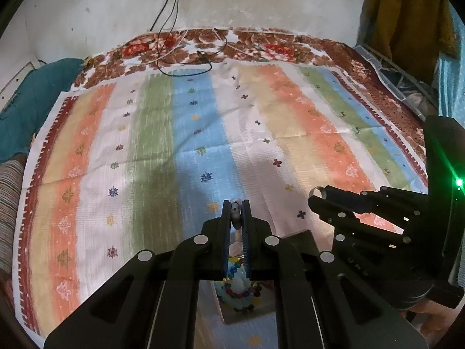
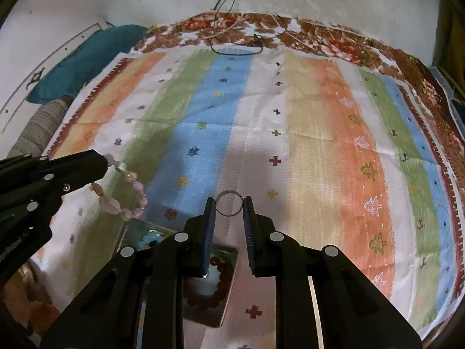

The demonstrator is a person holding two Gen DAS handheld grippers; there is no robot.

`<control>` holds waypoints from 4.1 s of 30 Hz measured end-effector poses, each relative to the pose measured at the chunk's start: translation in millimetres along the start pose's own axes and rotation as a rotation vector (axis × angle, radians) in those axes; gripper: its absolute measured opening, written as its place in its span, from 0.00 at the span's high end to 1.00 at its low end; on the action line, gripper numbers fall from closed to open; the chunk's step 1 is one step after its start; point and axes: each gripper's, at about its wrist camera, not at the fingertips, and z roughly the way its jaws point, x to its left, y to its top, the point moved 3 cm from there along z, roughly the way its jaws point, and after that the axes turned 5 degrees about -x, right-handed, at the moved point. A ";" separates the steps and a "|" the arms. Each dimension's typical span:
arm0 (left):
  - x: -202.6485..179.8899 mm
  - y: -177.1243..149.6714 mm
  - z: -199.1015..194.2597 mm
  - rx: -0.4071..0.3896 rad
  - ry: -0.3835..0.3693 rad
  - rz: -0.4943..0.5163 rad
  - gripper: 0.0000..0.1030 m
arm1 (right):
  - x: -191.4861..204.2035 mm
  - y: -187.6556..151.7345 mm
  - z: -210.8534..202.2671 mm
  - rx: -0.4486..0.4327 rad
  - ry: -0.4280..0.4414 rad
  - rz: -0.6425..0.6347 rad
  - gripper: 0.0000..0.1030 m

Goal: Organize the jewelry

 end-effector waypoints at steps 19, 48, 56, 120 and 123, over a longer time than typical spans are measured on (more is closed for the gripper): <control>-14.1 -25.5 -36.4 -0.042 -0.022 0.018 0.93 | 21.0 -24.6 -36.2 -0.040 0.048 -0.037 0.80; -2.6 -57.9 -65.0 -0.028 0.024 -0.006 0.18 | 0.8 -56.9 -77.5 -0.075 0.077 -0.012 0.20; -6.9 -67.5 -68.8 -0.026 0.003 0.007 0.06 | -4.1 -63.3 -86.2 -0.086 0.105 -0.004 0.10; -21.0 -95.3 -108.8 -0.137 -0.001 0.053 0.06 | 5.2 -87.1 -123.5 -0.137 0.201 -0.049 0.07; -21.3 -96.2 -106.9 -0.123 -0.022 0.048 0.06 | 5.0 -86.9 -123.5 -0.138 0.201 -0.051 0.07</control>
